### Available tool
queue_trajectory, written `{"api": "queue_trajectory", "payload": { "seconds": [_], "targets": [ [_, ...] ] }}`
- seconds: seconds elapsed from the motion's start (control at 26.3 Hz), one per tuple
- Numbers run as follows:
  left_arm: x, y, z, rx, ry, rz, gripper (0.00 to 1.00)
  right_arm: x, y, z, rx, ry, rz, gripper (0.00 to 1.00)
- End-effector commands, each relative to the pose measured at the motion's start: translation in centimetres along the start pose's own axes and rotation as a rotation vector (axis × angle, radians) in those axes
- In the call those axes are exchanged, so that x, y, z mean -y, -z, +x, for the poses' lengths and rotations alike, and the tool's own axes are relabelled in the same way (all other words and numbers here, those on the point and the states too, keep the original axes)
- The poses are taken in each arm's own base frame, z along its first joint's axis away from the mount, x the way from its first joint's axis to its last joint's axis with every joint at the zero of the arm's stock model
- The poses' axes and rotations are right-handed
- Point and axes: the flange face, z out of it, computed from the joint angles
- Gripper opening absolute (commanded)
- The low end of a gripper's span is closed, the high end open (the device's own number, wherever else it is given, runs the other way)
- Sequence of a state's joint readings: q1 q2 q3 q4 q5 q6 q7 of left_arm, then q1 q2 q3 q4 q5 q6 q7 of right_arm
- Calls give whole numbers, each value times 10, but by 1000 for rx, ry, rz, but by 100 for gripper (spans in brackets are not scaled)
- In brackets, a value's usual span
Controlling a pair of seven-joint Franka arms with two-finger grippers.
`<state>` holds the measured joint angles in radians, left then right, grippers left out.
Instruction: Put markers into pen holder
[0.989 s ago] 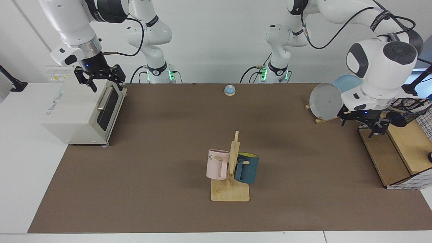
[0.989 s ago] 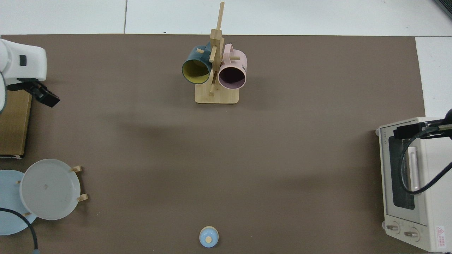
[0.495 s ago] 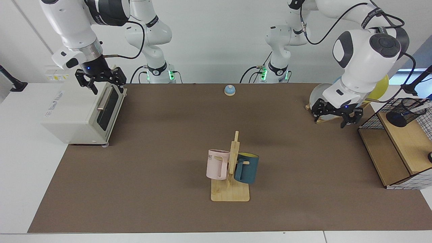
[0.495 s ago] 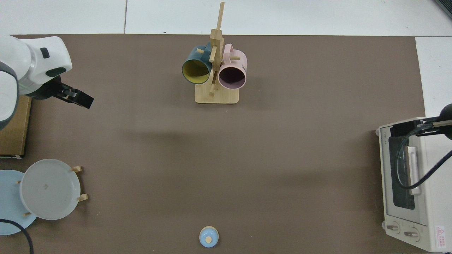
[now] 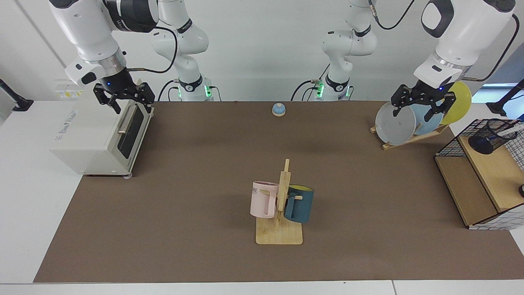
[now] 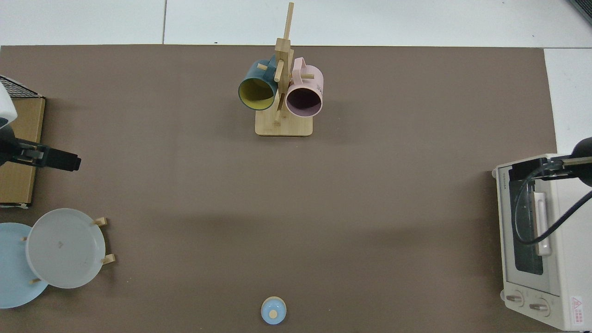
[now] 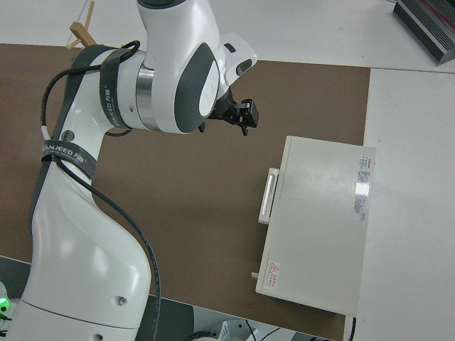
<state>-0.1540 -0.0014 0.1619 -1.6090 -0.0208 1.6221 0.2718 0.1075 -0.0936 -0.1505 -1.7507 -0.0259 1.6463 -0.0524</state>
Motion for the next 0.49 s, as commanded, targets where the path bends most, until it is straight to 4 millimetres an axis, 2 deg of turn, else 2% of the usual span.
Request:
{"api": "queue_trajectory", "payload": {
  "seconds": [0.0,0.46],
  "targets": [
    [-9,-17,0,-9,-9,-10,100,3,7,-1,-11,-23,-5,100],
    [-12,-14,2,-17,-11,-3,100,3,6,-1,-9,-9,-5,100]
  ]
}}
